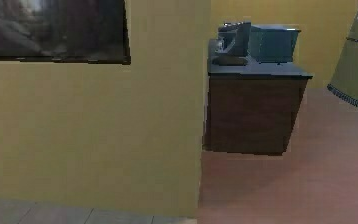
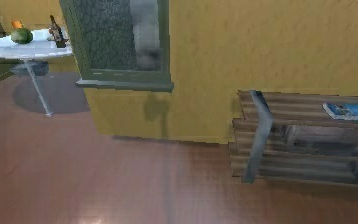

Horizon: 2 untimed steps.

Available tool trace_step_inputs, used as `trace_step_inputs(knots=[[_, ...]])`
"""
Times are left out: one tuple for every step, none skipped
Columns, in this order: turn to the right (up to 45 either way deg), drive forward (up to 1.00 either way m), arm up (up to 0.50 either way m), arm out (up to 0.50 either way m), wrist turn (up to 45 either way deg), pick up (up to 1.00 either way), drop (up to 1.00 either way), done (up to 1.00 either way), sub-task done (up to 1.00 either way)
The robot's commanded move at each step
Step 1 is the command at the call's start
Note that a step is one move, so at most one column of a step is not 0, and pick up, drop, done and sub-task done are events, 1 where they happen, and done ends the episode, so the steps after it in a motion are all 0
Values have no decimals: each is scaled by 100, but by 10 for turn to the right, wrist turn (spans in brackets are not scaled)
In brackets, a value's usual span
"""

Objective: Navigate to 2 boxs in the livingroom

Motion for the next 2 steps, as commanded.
trace_step_inputs(knots=[[-240, 0, 0, 0, 0, 0, 0, 0, 0], [0, 70, 0, 0, 0, 0, 0, 0, 0]])
